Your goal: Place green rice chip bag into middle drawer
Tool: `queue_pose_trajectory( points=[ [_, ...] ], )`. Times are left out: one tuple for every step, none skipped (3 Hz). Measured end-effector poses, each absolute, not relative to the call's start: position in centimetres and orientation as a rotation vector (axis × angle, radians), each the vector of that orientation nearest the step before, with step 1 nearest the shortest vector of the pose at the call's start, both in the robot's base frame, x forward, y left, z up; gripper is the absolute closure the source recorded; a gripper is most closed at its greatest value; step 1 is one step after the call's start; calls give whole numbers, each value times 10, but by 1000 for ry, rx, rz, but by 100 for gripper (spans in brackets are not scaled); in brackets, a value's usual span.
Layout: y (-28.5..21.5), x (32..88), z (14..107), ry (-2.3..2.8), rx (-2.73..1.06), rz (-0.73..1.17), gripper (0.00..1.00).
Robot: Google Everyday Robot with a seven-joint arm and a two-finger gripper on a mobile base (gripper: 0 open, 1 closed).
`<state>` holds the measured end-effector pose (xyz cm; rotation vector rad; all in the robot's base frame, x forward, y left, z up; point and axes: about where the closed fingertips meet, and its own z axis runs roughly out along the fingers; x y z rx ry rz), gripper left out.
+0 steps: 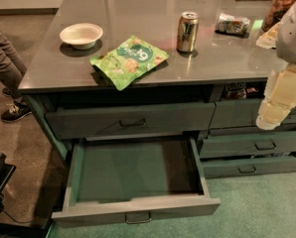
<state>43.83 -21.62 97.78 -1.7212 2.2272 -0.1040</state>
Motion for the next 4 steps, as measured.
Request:
queue_pose_trajectory(
  points=[
    [-216,438,978,2227,-1721,-104,0],
    [-211,447,980,2180,-1749,-108,0],
    [-192,477,984,2041,-1843,-107,0],
    [-165,513,992,1884,-1932,-123,0]
  ],
)
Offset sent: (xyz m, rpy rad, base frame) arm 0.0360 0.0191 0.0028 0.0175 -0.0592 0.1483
